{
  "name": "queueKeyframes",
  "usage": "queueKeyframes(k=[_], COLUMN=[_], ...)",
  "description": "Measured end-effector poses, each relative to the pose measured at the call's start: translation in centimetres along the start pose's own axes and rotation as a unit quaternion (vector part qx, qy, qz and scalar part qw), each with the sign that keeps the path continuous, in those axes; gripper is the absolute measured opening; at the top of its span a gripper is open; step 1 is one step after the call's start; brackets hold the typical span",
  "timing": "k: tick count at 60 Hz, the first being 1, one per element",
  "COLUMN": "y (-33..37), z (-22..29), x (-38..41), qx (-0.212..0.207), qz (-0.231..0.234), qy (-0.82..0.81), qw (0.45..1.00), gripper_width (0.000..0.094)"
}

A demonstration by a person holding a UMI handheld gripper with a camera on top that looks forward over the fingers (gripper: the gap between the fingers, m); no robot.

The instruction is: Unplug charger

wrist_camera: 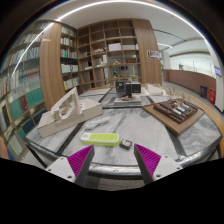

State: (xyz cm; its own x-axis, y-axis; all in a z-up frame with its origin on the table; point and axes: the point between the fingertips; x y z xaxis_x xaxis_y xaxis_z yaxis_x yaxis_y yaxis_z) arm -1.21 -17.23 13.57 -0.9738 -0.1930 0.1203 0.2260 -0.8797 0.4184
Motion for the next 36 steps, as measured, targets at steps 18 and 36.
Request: queueKeyframes(k=[18,36], y=[1.4,0.6], z=[0.2,-1.2], x=[-0.7,0.4], qx=[0.000,0.031], qz=[0.017,0.052], qy=[-0.007,0.016], qw=[1.000,0.998], gripper_width=[0.0821,0.0821])
Point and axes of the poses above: the point between the fingertips, and its own axes, seen from behind it with the camera up: x to the left, z up, y backward, against the way the camera looks
